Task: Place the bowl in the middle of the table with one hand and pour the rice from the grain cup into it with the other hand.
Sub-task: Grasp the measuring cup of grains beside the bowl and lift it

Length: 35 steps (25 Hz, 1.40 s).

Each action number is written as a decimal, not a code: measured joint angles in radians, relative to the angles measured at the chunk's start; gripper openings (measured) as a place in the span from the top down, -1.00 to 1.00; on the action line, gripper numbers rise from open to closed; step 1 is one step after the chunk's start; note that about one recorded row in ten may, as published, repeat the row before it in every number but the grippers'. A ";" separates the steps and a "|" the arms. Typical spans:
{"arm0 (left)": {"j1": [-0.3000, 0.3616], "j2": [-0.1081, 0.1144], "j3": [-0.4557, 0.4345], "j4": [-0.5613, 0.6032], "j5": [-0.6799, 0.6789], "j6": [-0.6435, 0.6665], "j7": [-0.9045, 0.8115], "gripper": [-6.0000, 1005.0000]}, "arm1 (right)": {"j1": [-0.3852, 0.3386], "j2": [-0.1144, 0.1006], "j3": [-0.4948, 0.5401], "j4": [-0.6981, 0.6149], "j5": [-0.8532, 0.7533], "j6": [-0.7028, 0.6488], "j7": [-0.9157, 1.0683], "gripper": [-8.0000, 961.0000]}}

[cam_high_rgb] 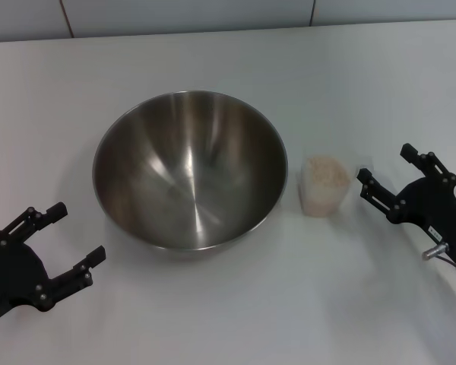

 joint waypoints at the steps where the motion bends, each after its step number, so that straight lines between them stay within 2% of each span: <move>1: 0.000 0.000 0.001 0.000 0.000 0.000 0.000 -0.69 | 0.000 0.000 0.000 0.000 0.000 0.000 0.000 -0.72; 18: 0.000 0.002 0.002 -0.012 0.000 0.001 0.000 -0.69 | 0.029 0.000 0.016 0.010 0.001 0.009 0.000 -0.70; 23: 0.000 0.002 0.003 -0.012 0.012 0.001 0.000 -0.69 | 0.028 0.000 0.017 0.015 0.001 0.010 0.000 -0.28; 35: -0.003 0.002 0.002 -0.012 0.020 0.003 0.000 -0.69 | 0.027 0.001 0.024 0.019 0.001 0.017 0.000 0.23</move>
